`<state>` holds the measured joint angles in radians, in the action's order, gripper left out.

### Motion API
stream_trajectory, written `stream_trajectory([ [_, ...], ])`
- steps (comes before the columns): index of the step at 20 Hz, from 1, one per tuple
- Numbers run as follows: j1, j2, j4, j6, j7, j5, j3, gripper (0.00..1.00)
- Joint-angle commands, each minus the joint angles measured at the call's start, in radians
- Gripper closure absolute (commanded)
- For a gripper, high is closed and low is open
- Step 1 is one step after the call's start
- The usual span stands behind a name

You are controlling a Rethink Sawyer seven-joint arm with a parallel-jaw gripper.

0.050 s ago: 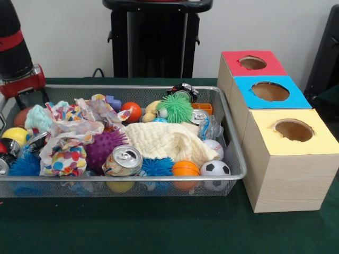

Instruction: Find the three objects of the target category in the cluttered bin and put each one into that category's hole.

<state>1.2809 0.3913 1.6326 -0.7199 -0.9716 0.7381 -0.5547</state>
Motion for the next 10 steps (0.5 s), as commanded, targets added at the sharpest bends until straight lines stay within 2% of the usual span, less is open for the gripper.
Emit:
stream_trajectory([
  [1,-0.017,-0.142,-0.079,0.052,0.125,0.092,0.014,0.00],
  [6,-0.039,-0.153,-0.131,0.027,0.164,0.091,-0.010,0.00],
  [10,-0.076,-0.109,-0.159,-0.012,0.197,0.087,-0.034,0.00],
])
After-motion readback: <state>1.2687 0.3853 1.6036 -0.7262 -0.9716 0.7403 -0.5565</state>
